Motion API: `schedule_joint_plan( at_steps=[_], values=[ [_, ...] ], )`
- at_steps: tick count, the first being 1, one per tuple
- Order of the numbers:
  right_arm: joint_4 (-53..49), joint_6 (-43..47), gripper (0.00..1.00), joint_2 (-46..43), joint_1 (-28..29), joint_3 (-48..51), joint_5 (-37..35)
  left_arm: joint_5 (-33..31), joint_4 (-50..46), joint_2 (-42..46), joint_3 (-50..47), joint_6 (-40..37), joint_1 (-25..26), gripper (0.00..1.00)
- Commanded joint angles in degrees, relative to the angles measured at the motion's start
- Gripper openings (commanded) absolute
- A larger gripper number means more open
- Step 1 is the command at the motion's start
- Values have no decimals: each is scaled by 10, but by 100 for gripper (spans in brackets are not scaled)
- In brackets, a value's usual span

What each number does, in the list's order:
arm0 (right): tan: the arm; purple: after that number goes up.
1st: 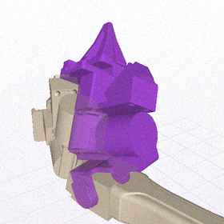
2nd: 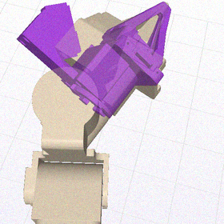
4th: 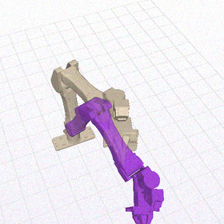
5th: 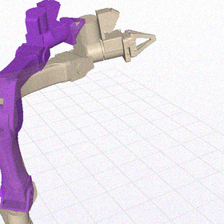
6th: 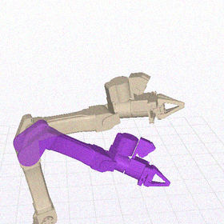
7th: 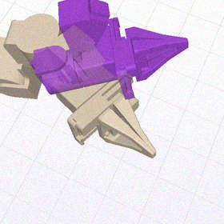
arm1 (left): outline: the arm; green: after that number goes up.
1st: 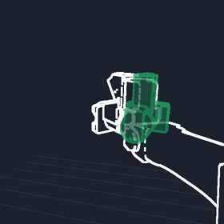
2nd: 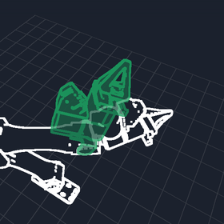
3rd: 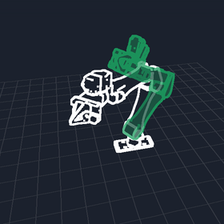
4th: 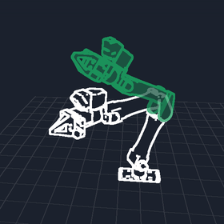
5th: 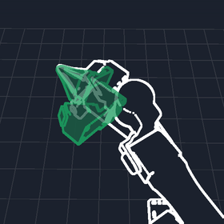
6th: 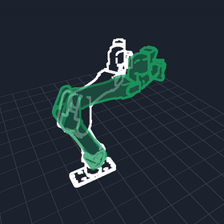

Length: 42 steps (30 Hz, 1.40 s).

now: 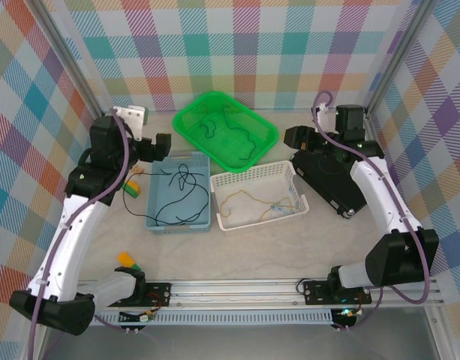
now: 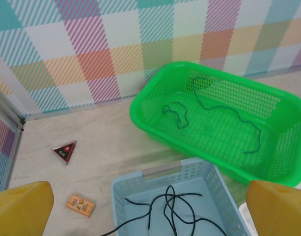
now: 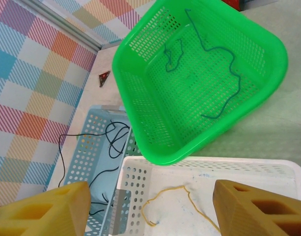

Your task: Untangle the cables

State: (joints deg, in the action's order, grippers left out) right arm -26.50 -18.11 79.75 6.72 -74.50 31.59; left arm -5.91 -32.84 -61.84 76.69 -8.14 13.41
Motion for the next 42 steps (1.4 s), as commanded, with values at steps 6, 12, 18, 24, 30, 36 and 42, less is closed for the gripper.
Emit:
schedule_joint_plan(
  at_steps=[6,12,18,24,30,36,42],
  values=[
    [45,11,66,-28,-3,28,-26,-6,34,6,-24,48,-20,100],
    [-35,40,61,52,45,-59,-51,40,8,-58,2,89,-28,100],
    [-107,34,60,206,116,-235,-88,104,0,-97,7,161,-83,100],
    [-165,10,59,411,179,-483,-167,214,7,-137,-1,219,-156,100],
    [-198,-29,60,624,200,-762,-191,249,5,-188,22,207,-172,100],
    [-74,-50,59,671,201,-757,-194,257,-6,-247,66,185,-173,100],
    [-57,-44,59,658,201,-738,-181,229,47,-262,47,184,-173,99]
  ],
)
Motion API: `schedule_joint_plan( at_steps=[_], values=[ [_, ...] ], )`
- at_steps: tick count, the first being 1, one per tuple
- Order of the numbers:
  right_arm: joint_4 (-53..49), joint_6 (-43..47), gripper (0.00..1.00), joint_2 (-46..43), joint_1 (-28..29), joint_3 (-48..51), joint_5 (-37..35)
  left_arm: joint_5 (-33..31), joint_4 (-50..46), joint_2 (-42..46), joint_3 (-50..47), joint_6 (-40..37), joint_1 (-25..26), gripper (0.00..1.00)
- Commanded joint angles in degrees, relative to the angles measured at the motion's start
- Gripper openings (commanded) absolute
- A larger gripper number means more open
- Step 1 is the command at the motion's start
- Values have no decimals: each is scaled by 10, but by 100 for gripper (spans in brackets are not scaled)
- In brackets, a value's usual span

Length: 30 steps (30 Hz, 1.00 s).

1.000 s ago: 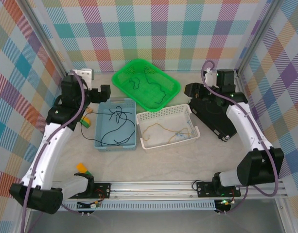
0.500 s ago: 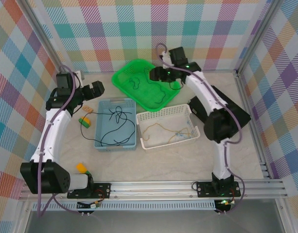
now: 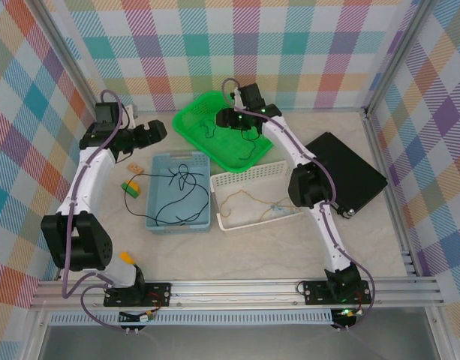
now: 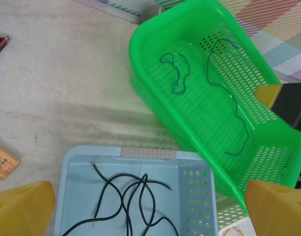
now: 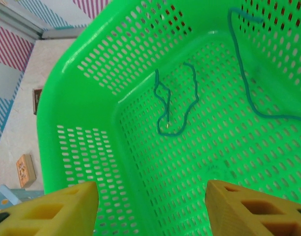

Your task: Untangle the cables

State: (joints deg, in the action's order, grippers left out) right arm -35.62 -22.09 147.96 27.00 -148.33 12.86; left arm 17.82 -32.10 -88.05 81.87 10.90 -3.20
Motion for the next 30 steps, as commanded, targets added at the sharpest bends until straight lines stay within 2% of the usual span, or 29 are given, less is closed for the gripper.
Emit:
schedule_joint_plan(
  at_steps=[1,7,10,15,18,22,26,30],
  values=[
    [37,2,59,-34,-2,14,8,-9,64,5,-19,-7,-7,99],
    [59,50,63,-143,-3,148,8,-25,224,60,-116,-22,-7,100],
    [113,75,66,-237,-7,284,13,-50,276,91,-161,-39,-7,100],
    [292,100,71,-435,-37,578,24,-92,368,151,-259,-53,-17,100],
    [338,113,75,-550,-75,726,-9,-111,413,187,-319,-42,-35,100],
    [323,133,79,-668,-147,856,-54,-155,477,234,-407,-20,-48,100],
    [321,151,82,-745,-222,950,-78,-184,505,264,-474,-4,-51,100],
    [357,145,90,-798,-283,1026,-99,-211,550,283,-533,24,-52,100]
  ],
)
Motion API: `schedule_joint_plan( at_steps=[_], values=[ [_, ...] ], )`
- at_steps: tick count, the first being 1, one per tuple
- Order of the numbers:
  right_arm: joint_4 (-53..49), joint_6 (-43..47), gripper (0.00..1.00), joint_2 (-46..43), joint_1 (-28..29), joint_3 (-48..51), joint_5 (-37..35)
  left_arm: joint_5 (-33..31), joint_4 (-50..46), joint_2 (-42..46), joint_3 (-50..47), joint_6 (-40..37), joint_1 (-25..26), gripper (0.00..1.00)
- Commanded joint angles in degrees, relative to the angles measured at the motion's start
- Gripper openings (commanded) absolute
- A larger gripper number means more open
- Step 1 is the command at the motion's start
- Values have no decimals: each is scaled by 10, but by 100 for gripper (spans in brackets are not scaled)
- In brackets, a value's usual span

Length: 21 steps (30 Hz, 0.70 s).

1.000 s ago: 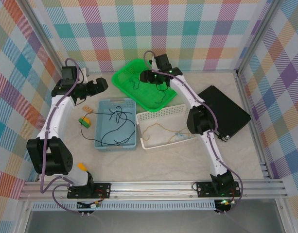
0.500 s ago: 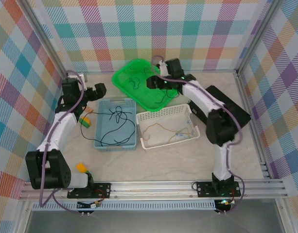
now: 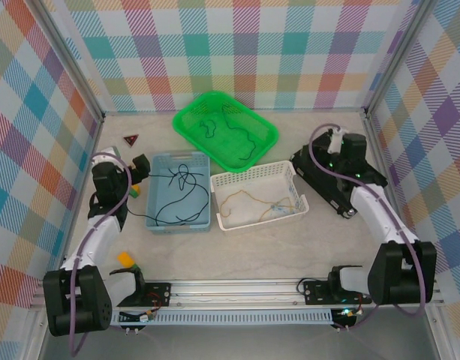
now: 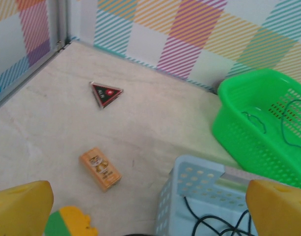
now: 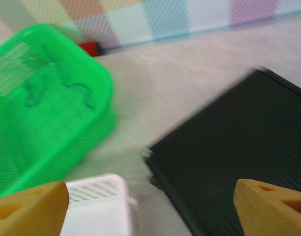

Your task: Untangle the cables

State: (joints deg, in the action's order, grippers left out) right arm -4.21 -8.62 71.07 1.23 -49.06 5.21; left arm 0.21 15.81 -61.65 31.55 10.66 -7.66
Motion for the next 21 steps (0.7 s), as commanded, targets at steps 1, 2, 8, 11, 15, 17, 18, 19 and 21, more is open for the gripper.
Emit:
schedule_joint_plan(
  at_steps=[1,2,8,11,15,17,18,19,21],
  values=[
    [55,7,91,-40,-38,50,-30,-39,88,24,-48,34,-8,100],
    [63,8,93,-47,-47,66,-36,-40,105,28,-64,34,-8,100],
    [91,30,94,-61,-72,112,-62,-82,129,49,-115,22,-2,100],
    [118,48,94,-67,-76,133,-75,-98,161,57,-143,1,3,100],
    [196,62,94,-56,-80,176,-79,-92,188,41,-163,-1,14,100],
    [216,64,93,-45,-80,190,-76,-79,198,30,-169,-5,26,100],
    [219,65,93,-42,-81,192,-74,-69,197,26,-170,-10,31,100],
    [223,65,93,-38,-81,196,-72,-57,195,23,-172,-12,37,99],
    [237,68,93,-37,-80,207,-71,-62,215,18,-184,-8,50,99]
  ],
)
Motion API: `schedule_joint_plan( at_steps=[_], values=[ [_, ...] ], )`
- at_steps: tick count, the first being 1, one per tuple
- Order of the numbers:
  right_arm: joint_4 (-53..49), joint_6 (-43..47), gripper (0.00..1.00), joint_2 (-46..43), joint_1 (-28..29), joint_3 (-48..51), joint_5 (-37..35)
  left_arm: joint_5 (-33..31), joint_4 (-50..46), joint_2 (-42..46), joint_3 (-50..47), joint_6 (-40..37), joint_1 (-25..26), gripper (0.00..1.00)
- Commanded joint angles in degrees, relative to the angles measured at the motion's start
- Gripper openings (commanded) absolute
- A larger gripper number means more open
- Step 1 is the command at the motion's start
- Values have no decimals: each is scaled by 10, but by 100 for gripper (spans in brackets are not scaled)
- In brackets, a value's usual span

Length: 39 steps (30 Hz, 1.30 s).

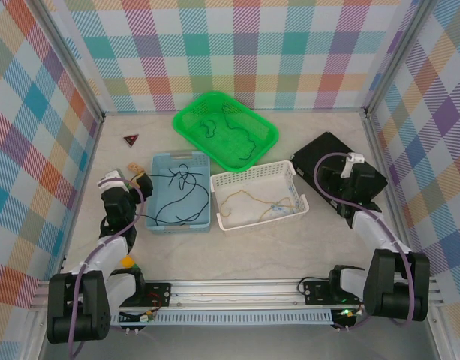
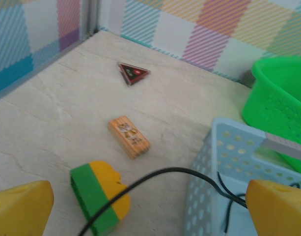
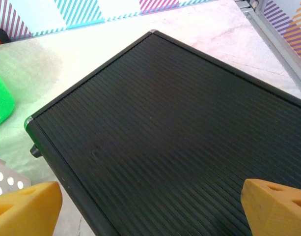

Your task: Untangle the cables

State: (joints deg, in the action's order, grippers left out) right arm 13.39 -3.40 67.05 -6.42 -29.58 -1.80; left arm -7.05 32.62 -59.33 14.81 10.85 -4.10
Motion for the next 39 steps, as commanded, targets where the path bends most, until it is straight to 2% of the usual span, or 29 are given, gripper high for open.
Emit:
schedule_joint_plan(
  at_steps=[1,6,14,18,21,23,27,34,39],
  values=[
    [73,17,93,4,-4,21,-2,6,61,-9,-23,-9,19,99],
    [144,7,93,27,-5,50,21,26,82,-32,-17,-32,36,99],
    [223,-11,91,72,-5,71,93,1,112,-97,0,-85,110,99],
    [274,-15,89,101,-3,74,118,-15,145,-114,-13,-91,124,99],
    [305,0,89,121,13,76,131,-22,181,-124,-25,-112,145,99],
    [306,22,89,133,32,71,125,-29,171,-122,-22,-121,157,99],
    [322,46,89,157,57,71,110,-28,165,-126,-16,-123,157,100],
    [413,54,90,211,63,96,108,-53,180,-99,-35,-119,160,99],
    [389,52,91,209,62,84,105,-60,130,-48,-26,-118,161,100]
  ],
)
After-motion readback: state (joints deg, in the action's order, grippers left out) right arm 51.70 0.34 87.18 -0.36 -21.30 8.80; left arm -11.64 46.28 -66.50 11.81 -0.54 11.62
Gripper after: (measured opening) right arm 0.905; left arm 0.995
